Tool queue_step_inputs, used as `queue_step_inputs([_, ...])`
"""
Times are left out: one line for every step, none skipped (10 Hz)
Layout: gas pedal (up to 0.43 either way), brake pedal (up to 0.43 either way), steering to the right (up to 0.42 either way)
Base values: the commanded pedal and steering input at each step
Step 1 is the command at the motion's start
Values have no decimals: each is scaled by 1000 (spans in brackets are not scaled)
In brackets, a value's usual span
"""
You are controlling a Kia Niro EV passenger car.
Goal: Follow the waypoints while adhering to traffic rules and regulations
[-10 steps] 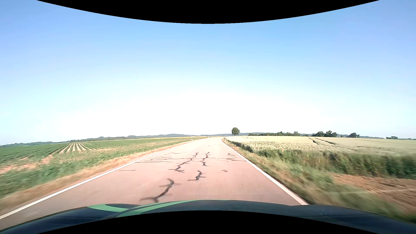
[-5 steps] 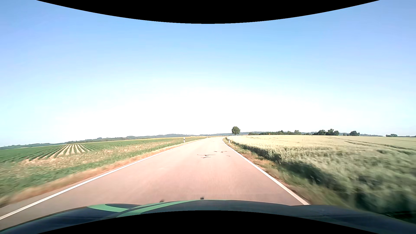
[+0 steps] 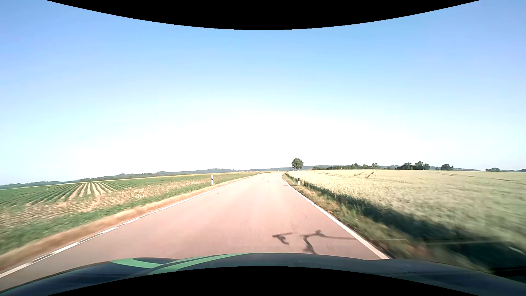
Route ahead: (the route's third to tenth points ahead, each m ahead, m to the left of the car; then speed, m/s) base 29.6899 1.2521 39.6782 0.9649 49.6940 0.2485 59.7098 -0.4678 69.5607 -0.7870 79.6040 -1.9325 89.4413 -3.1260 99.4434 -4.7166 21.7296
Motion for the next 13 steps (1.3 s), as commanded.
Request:
queue_step_inputs([260,0,6])
queue_step_inputs([260,0,6])
queue_step_inputs([260,0,6])
queue_step_inputs([260,0,6])
queue_step_inputs([260,0,6])
queue_step_inputs([260,0,6])
queue_step_inputs([268,0,6])
queue_step_inputs([268,0,6])
queue_step_inputs([268,0,6])
queue_step_inputs([268,0,6])
queue_step_inputs([268,0,6])
queue_step_inputs([268,0,6])
queue_step_inputs([268,0,6])
